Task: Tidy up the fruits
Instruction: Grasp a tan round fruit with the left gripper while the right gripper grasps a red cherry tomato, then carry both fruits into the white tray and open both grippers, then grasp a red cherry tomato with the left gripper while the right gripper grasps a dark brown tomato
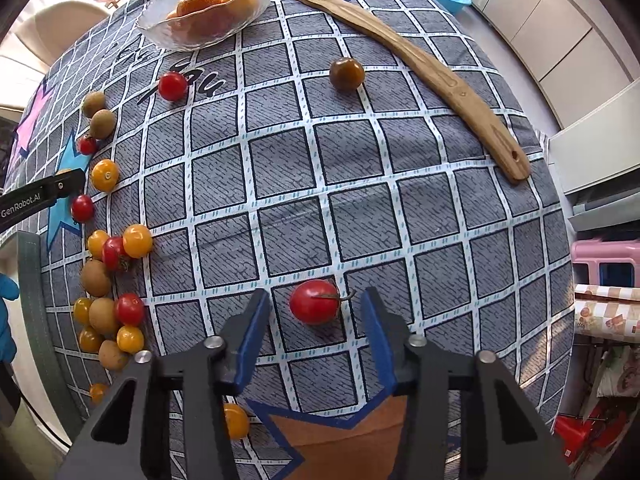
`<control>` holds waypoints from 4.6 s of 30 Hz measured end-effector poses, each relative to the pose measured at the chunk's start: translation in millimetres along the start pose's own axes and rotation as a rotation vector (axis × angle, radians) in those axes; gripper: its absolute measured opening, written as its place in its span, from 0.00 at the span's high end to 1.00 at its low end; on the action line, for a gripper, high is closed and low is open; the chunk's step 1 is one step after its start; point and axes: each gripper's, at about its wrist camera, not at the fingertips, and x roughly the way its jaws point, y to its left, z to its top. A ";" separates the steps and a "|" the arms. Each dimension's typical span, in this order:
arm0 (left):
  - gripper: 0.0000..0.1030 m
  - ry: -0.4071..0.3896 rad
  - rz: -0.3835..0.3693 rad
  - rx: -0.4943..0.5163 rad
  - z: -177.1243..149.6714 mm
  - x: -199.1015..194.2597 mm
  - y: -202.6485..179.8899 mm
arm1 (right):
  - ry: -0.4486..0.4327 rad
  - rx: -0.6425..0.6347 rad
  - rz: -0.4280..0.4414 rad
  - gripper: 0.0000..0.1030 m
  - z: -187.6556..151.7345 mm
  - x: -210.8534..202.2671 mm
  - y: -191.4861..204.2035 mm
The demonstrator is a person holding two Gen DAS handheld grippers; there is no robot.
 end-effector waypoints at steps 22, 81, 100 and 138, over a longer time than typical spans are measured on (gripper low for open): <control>0.71 -0.100 -0.074 -0.161 -80.7 -95.9 60.6 | -0.004 -0.038 0.228 0.77 -7.8 -43.5 42.3; 0.21 0.010 0.131 -0.243 -205.3 -90.4 151.8 | 0.042 -0.340 0.409 0.22 -11.6 -72.0 244.0; 0.21 -0.045 -0.008 -0.032 -71.2 -81.6 19.5 | 0.031 0.079 0.223 0.22 15.3 -43.3 22.5; 0.79 0.011 -0.034 -0.022 -20.2 -8.5 -41.9 | -0.090 0.016 0.129 0.77 144.3 18.7 -7.2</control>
